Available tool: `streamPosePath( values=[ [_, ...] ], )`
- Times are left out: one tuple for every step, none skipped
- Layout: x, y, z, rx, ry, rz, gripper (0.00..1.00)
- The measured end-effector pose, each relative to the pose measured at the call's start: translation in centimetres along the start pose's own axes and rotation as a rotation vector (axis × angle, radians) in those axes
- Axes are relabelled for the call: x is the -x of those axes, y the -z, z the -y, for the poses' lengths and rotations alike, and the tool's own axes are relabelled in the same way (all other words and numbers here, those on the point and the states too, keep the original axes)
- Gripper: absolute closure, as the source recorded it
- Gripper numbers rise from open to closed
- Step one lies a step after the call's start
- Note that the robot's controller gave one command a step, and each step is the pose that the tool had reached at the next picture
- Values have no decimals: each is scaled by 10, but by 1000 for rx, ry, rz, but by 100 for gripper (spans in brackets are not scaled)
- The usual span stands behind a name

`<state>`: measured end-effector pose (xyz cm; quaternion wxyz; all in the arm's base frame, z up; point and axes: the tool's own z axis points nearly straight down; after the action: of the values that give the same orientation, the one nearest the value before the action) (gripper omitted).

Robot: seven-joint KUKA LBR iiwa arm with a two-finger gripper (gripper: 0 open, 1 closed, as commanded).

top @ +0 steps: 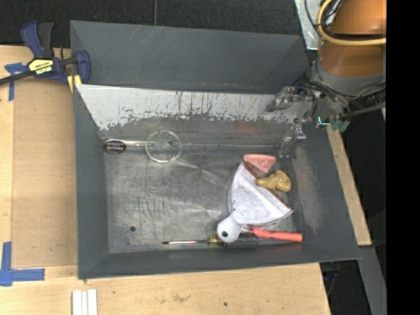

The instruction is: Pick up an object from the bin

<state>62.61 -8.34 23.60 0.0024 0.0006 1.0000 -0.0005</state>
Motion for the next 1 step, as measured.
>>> streamPosePath(
  values=[
    [-6,-54,0,0,-50,5,0]
  ],
)
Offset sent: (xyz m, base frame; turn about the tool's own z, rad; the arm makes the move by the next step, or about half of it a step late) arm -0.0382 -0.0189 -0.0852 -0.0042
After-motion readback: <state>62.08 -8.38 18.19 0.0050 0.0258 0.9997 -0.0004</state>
